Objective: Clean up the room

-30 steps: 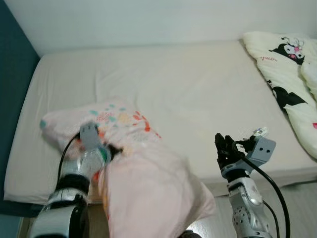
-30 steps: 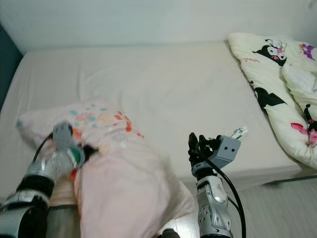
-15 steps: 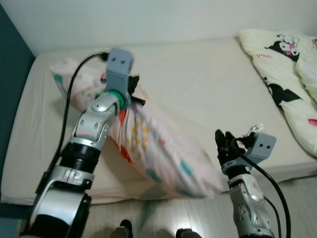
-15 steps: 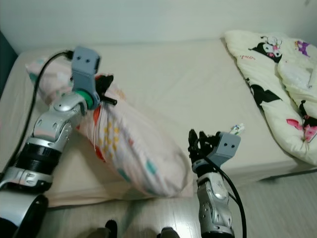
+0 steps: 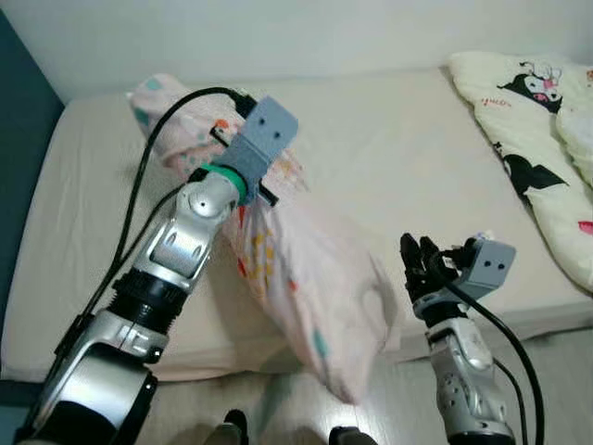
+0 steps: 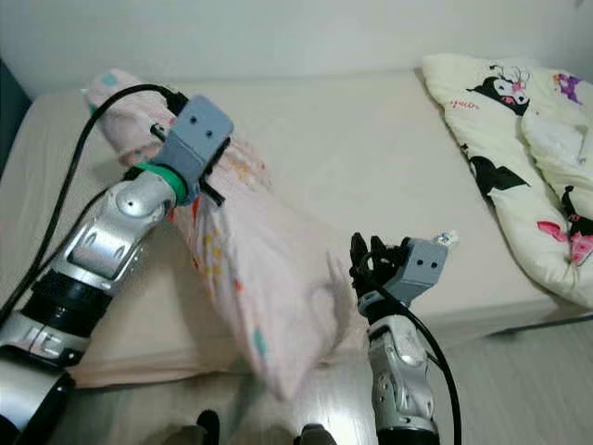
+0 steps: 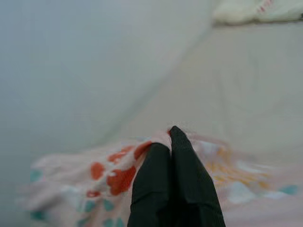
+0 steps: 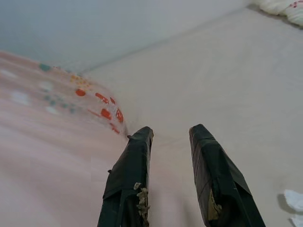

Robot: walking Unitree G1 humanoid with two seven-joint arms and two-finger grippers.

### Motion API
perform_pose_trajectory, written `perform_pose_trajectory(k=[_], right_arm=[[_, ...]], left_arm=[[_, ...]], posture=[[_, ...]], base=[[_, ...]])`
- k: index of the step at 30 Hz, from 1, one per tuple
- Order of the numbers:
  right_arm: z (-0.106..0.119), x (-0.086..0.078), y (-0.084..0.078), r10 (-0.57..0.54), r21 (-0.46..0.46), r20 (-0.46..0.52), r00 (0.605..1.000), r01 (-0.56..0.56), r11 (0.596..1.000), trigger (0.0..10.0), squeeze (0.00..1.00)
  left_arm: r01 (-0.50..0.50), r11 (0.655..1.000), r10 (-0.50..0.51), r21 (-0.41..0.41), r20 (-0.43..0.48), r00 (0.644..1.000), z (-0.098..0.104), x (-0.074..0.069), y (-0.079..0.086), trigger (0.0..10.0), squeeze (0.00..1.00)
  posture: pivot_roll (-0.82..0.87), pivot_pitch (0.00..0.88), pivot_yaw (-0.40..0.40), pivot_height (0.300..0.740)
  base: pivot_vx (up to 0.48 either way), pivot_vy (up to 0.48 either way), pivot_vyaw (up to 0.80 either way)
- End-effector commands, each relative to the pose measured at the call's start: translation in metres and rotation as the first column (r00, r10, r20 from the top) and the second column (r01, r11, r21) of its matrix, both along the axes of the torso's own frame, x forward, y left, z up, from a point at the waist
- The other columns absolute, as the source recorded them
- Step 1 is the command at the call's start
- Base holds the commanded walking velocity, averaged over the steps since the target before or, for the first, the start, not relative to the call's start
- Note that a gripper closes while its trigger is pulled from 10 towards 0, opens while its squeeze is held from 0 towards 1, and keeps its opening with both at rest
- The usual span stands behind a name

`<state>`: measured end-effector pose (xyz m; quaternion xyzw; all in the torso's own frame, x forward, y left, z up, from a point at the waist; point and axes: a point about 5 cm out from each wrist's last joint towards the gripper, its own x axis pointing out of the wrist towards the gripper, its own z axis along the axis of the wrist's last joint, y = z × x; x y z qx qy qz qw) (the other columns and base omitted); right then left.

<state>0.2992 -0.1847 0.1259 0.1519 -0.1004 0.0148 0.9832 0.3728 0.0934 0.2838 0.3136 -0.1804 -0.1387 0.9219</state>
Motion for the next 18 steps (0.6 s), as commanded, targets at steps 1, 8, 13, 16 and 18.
perform_pose_trajectory(k=[1, 8, 13, 16, 18], right_arm=[[-0.001, -0.002, -0.004, -0.022, -0.011, -0.002, 1.000, 0.022, 1.000, 10.0, 0.00], [0.010, -0.004, -0.008, -0.064, 0.007, 0.055, 0.996, 0.064, 0.998, 10.0, 0.00], [0.010, -0.006, -0.014, -0.081, -0.025, 0.059, 0.995, 0.083, 0.996, 10.0, 0.00], [0.010, -0.006, -0.015, -0.084, -0.027, 0.058, 0.995, 0.086, 0.996, 10.0, 0.00], [0.008, -0.008, -0.016, -0.093, -0.020, 0.052, 0.994, 0.094, 0.995, 10.0, 0.00]], left_arm=[[0.035, 0.996, -0.026, -0.078, 0.115, 0.993, 0.029, -0.005, -0.005, 10.0, 0.00], [0.066, 0.906, -0.079, -0.417, -0.014, 0.997, 0.041, -0.004, -0.002, 10.0, 0.00], [0.009, 0.861, -0.085, -0.509, -0.127, 0.988, 0.020, 0.000, 0.004, 10.0, 0.00], [0.000, 0.854, -0.086, -0.521, -0.141, 0.986, 0.016, 0.000, 0.004, 10.0, 0.00], [-0.028, 0.839, -0.076, -0.543, -0.167, 0.983, 0.007, -0.002, 0.007, 10.0, 0.00]], posture=[[-0.06, 0.126, 0.071, 0.739], [-0.06, 0.115, 0.074, 0.739], [-0.06, 0.109, 0.074, 0.739], [-0.06, 0.109, 0.074, 0.739], [-0.06, 0.109, 0.074, 0.739]], base=[[0.000, 0.000, 0.00], [0.000, 0.000, 0.00], [0.000, 0.000, 0.00], [0.000, 0.000, 0.00], [0.000, 0.000, 0.00]])
